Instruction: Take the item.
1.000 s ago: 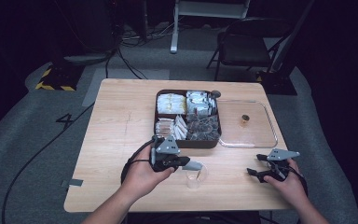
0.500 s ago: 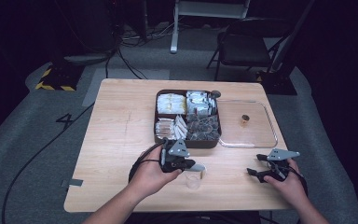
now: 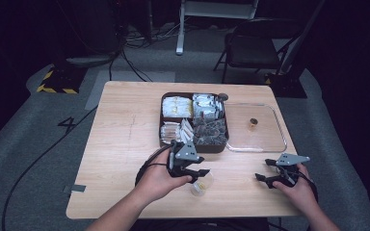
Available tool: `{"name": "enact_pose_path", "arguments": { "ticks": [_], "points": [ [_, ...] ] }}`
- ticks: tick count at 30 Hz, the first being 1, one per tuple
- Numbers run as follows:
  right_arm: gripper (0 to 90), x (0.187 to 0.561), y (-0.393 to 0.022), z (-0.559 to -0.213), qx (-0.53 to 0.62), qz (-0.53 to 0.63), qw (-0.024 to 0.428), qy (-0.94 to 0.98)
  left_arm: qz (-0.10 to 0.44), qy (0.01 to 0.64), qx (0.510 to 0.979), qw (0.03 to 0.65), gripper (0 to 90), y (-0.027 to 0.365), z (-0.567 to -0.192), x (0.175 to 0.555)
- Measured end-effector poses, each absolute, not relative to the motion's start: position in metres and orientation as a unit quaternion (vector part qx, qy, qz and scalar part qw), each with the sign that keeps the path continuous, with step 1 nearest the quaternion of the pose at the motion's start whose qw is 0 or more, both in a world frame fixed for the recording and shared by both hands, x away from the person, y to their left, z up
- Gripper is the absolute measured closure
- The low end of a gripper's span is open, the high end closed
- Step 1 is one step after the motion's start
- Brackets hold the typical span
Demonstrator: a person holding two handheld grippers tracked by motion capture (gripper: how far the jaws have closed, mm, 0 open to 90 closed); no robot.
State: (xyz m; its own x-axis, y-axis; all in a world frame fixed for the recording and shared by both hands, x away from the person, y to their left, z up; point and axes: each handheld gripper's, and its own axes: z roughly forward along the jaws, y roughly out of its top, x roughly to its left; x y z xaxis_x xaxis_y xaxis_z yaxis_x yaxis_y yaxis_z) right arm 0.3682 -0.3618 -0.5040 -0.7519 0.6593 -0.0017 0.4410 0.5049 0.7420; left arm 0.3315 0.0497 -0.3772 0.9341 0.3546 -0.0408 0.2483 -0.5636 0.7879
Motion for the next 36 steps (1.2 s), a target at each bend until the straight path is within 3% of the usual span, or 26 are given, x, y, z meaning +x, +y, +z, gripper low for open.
{"name": "enact_pose_path", "arguments": {
  "ticks": [14,29,36],
  "points": [
    [19.3,0.368,-0.362,-0.504,0.321,0.379,0.144,0.856,0.125,0.255,0.856,0.432,36.3,0.115,-0.371,0.333],
    [19.3,0.368,-0.362,-0.504,0.321,0.380,0.144,0.856,0.162,0.309,0.854,0.387,30.9,0.174,-0.391,0.337],
    [19.3,0.368,-0.362,-0.504,0.321,0.380,0.144,0.856,0.155,0.334,0.840,0.398,29.6,0.201,-0.409,0.339]
  ]
}}
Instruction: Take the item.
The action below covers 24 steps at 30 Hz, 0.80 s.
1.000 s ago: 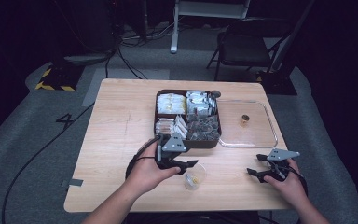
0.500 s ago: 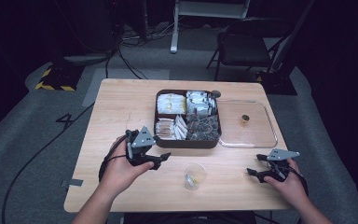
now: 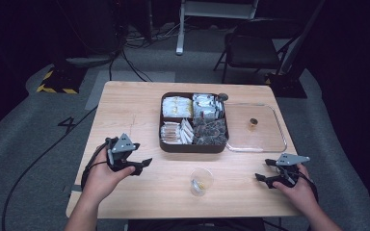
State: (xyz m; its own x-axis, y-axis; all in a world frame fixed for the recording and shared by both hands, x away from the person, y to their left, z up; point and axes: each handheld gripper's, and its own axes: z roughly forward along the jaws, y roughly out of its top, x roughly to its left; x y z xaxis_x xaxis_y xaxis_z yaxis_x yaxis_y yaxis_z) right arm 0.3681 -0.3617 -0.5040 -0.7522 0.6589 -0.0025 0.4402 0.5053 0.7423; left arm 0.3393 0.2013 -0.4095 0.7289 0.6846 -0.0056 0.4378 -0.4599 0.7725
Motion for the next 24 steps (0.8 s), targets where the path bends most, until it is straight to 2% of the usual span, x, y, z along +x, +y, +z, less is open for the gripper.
{"name": "enact_pose_path", "arguments": {
  "ticks": [24],
  "points": [
    [19.4,0.368,-0.362,-0.504,0.321,0.380,0.144,0.856,0.135,0.427,0.833,0.325,25.1,0.251,-0.476,0.341]
  ]
}}
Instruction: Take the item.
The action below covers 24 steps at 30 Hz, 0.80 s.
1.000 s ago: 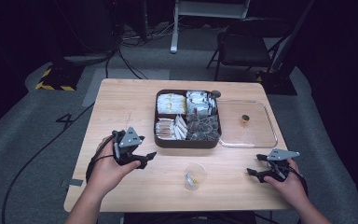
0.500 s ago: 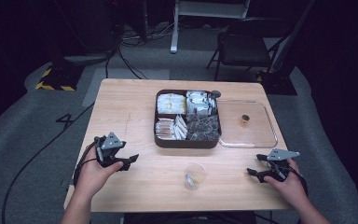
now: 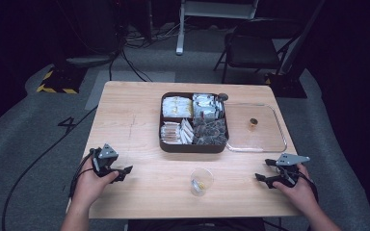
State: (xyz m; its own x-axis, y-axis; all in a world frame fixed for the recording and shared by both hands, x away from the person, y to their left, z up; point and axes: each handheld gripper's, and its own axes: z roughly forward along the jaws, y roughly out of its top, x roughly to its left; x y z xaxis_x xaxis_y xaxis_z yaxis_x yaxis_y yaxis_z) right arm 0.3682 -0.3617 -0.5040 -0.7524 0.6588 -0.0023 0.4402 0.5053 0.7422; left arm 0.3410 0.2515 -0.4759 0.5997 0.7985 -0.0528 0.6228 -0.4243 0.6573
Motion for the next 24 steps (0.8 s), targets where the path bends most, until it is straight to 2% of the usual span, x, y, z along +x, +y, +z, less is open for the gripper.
{"name": "enact_pose_path", "arguments": {
  "ticks": [8,19,24],
  "points": [
    [19.3,0.368,-0.362,-0.504,0.321,0.380,0.144,0.856,0.135,0.426,0.844,0.298,24.3,0.256,-0.485,0.334],
    [19.4,0.368,-0.362,-0.504,0.321,0.380,0.144,0.855,0.137,0.419,0.847,0.297,18.3,0.258,-0.495,0.332],
    [19.3,0.368,-0.362,-0.504,0.321,0.380,0.144,0.855,0.156,0.423,0.830,0.327,8.3,0.256,-0.506,0.335]
  ]
}}
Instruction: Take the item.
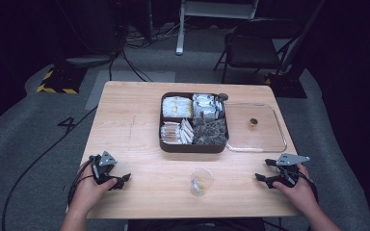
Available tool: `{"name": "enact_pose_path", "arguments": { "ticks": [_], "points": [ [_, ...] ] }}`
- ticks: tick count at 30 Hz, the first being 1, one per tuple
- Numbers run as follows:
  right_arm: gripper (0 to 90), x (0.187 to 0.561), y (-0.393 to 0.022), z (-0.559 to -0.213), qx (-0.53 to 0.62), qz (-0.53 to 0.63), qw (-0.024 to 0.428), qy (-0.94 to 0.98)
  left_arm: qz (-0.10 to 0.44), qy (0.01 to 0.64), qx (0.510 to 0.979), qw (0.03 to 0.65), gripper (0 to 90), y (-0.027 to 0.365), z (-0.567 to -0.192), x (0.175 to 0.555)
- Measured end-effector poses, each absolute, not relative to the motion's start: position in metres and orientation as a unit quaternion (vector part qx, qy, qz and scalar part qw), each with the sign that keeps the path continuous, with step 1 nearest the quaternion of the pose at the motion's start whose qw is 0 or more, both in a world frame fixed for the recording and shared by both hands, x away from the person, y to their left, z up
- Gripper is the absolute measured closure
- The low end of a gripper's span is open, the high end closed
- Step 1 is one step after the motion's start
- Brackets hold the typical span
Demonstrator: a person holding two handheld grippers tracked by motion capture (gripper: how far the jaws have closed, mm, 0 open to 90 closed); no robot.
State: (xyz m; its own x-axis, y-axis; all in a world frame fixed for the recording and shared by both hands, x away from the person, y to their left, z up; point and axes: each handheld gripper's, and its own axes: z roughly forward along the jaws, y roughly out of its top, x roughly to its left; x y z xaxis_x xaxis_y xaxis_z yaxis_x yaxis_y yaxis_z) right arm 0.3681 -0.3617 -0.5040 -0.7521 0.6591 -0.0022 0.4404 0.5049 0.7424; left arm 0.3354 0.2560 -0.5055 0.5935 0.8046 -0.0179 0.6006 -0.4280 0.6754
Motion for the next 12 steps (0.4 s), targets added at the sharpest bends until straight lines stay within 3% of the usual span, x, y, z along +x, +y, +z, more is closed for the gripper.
{"name": "enact_pose_path", "arguments": {
  "ticks": [2,12],
  "points": [
    [19.4,0.3681,-0.3617,-0.5040,0.321,0.380,0.144,0.855,0.156,0.429,0.830,0.320,2.5,0.2547,-0.5054,0.3358],
    [19.3,0.3681,-0.3617,-0.5040,0.321,0.380,0.144,0.856,0.155,0.433,0.829,0.319,0.2,0.2530,-0.5060,0.3362]
  ]
}}
